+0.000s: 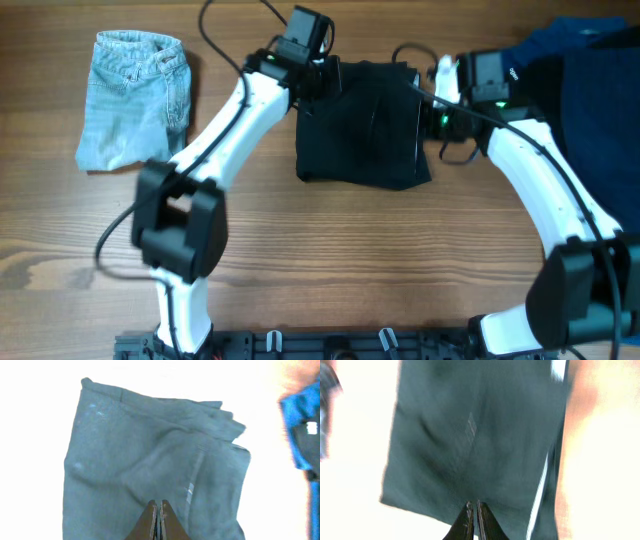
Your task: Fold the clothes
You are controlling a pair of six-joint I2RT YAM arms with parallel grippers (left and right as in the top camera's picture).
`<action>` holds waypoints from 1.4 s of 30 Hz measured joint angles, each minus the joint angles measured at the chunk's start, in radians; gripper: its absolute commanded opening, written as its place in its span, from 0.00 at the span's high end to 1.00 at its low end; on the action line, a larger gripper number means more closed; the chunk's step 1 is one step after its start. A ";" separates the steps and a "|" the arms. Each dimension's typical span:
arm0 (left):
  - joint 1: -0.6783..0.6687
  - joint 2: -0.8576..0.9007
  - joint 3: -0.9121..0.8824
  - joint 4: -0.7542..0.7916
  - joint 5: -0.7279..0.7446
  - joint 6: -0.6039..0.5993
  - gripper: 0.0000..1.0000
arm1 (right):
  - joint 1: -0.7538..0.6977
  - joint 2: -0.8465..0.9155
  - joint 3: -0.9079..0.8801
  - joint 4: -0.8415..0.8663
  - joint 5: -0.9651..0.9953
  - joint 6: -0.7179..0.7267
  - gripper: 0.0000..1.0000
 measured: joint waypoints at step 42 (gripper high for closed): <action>-0.044 -0.031 -0.196 0.230 -0.180 0.005 0.83 | -0.006 -0.036 0.003 -0.068 0.074 -0.024 0.96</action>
